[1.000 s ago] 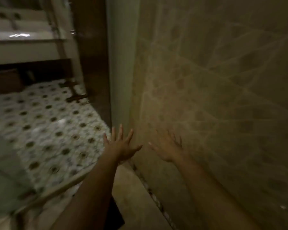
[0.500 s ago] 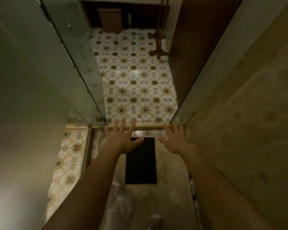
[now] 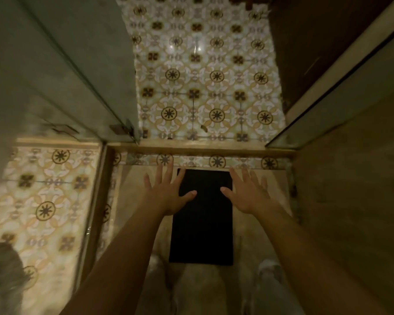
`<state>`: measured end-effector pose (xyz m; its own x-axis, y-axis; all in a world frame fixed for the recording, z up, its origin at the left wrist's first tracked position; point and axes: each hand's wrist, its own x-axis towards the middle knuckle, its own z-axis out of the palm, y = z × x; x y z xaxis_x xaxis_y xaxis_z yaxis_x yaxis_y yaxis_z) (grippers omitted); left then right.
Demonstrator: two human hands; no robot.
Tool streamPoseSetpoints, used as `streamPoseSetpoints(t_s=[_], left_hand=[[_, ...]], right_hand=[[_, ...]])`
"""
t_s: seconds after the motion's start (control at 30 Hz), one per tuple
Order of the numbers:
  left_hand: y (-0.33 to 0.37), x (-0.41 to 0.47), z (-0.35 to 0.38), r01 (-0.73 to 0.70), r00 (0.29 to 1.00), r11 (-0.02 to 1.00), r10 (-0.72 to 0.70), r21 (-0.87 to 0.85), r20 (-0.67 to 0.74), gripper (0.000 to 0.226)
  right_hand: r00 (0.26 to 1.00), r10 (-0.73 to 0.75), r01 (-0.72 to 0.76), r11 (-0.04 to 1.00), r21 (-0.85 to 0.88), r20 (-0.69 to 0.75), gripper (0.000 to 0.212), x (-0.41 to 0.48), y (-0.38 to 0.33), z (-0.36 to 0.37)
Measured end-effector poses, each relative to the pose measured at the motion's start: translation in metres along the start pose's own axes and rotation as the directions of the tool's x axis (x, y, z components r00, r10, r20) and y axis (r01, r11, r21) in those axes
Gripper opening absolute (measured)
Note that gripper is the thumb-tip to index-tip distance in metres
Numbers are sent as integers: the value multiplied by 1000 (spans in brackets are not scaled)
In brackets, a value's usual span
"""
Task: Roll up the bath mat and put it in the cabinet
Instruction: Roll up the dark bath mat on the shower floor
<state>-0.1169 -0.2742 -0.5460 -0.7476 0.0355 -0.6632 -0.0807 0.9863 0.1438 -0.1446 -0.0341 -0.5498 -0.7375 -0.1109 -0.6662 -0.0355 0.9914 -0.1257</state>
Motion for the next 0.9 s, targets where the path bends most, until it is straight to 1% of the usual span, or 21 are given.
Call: streamPoseSetpoints(t_s=[0.1, 0.2, 0.27, 0.37, 0.5, 0.63, 0.7, 0.77, 0.83, 0.9], left_hand=[[-14, 99, 85, -14, 1000, 1000, 14, 15, 9, 88], [-26, 180, 155, -38, 999, 998, 38, 43, -7, 88], [-32, 229, 190, -42, 998, 996, 45, 73, -38, 88], [-38, 293, 228, -46, 996, 993, 54, 111, -70, 87], [-41, 345, 251, -95, 982, 986, 115, 135, -151, 79], [-45, 351, 266, -134, 962, 980, 165, 148, -218, 72], [-47, 350, 261, -137, 934, 973, 190, 186, -303, 66], [-47, 354, 247, -164, 902, 959, 240, 230, -359, 54], [-47, 358, 235, -229, 879, 939, 313, 255, -361, 36], [-50, 358, 228, -258, 865, 922, 353, 288, -357, 22]], right_hand=[[998, -40, 42, 998, -45, 38, 77, 105, 27, 81], [997, -74, 76, 994, -80, 22, 77, 187, 46, 147], [993, -115, 114, 989, -96, -5, 76, 236, 58, 180], [990, -130, 123, 987, -104, -56, 74, 294, 74, 216], [960, -212, 187, 972, -142, -183, 67, 331, 87, 246], [893, -297, 241, 950, -197, -338, 58, 336, 95, 254], [884, -319, 262, 943, -204, -343, 55, 339, 92, 244], [901, -302, 255, 950, -182, -310, 47, 341, 87, 229], [907, -286, 244, 955, -169, -308, 37, 342, 88, 216], [895, -302, 252, 950, -187, -328, 29, 345, 89, 209]])
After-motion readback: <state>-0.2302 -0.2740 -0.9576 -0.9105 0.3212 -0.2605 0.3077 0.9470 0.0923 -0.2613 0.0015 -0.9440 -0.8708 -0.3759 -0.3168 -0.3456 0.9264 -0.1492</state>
